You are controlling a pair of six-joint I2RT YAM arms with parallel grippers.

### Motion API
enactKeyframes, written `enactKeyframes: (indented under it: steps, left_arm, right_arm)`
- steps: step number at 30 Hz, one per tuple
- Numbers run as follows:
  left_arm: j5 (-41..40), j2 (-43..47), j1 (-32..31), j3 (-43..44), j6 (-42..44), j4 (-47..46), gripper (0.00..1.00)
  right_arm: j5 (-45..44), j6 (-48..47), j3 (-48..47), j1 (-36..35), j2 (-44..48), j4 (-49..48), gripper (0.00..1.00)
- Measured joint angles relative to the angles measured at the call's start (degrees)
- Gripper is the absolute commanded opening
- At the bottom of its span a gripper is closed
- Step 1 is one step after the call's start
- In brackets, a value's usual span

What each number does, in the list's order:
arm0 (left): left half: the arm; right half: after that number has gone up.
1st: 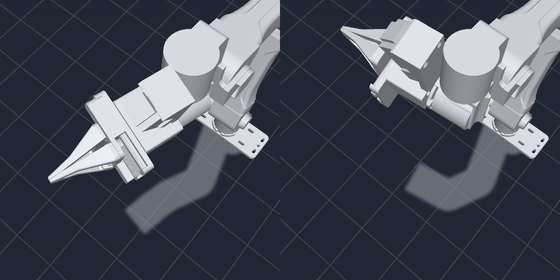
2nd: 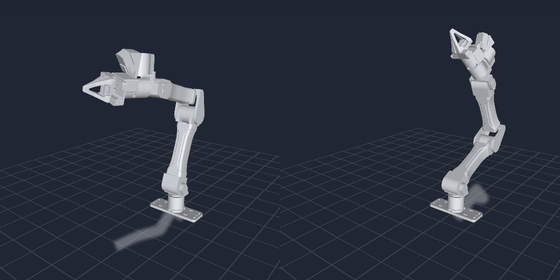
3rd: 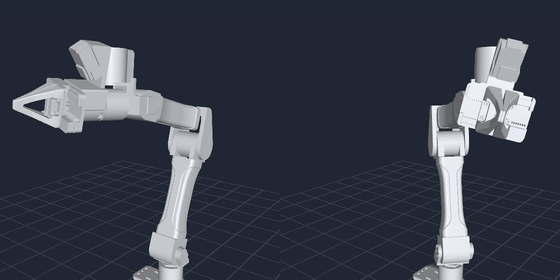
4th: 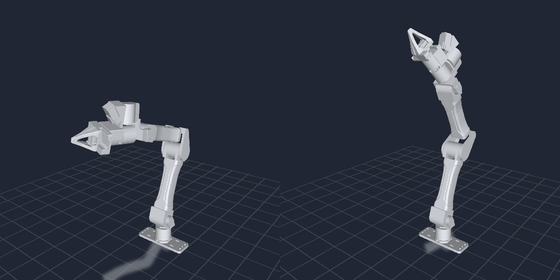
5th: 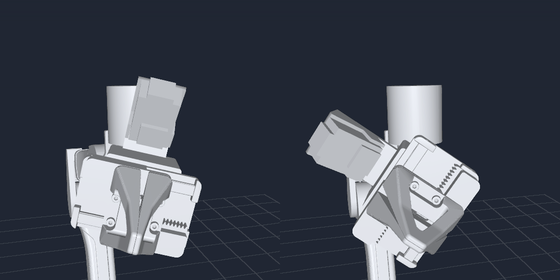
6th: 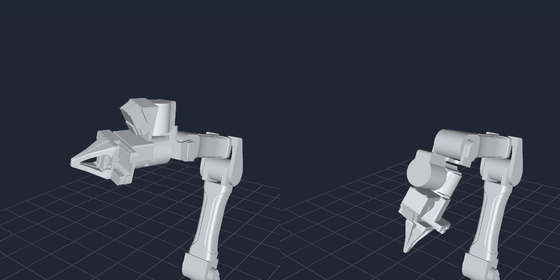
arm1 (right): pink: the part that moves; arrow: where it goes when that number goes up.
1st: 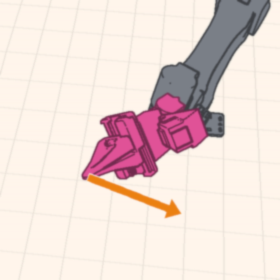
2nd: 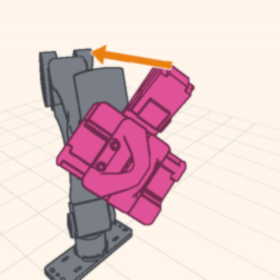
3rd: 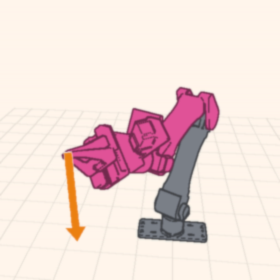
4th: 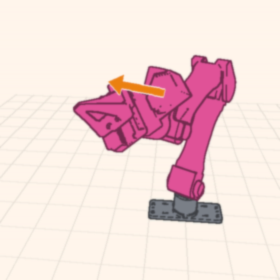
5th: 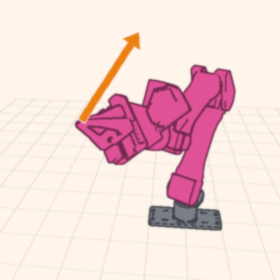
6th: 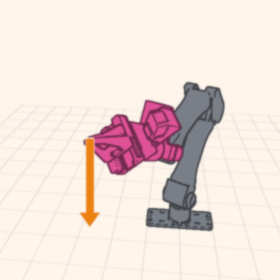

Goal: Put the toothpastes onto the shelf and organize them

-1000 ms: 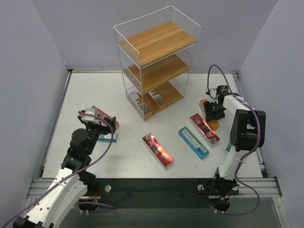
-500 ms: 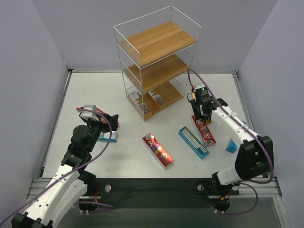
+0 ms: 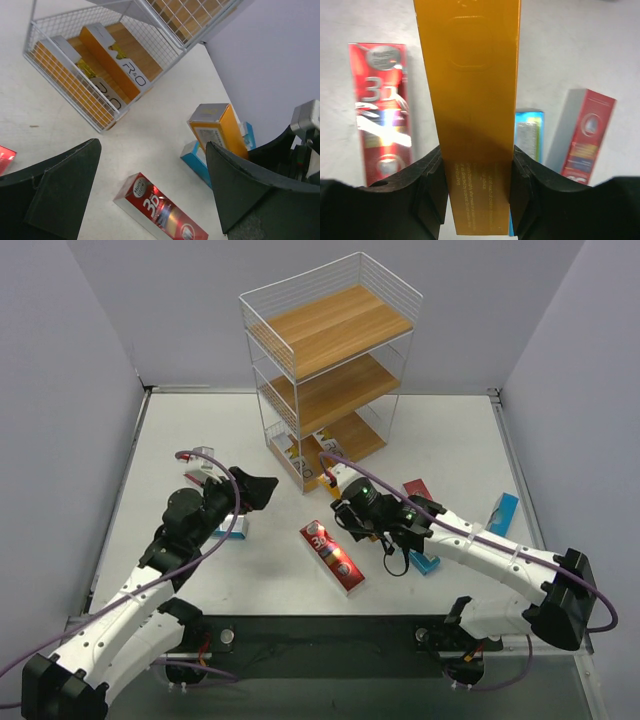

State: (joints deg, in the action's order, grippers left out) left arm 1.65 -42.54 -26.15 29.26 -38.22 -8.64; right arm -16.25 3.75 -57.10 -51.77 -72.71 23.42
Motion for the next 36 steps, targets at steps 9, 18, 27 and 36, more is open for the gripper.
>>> enactKeyframes:
  steps: [9,18,27,36]
  left_arm:
    - [3.4,-4.0,-4.7,0.0,-7.7,-7.8,0.97]
    - [3.1,-7.8,-7.7,-0.7,-11.1,-12.8,0.97]
    - [-0.1,-8.0,-8.8,-1.0,-12.8,-12.5,0.97]
    - [-1.0,-9.4,-9.0,-1.8,-16.0,-11.4,0.88]
  right_arm:
    - [3.3,2.6,-0.5,-9.0,-1.7,-6.8,0.18]
    - [7.1,3.8,-0.5,-9.9,-2.9,-12.0,0.19]
    - [8.3,5.2,-0.5,-9.9,-2.9,-14.3,0.19]
    - [8.3,6.6,-0.5,-9.9,-2.6,-16.9,0.19]
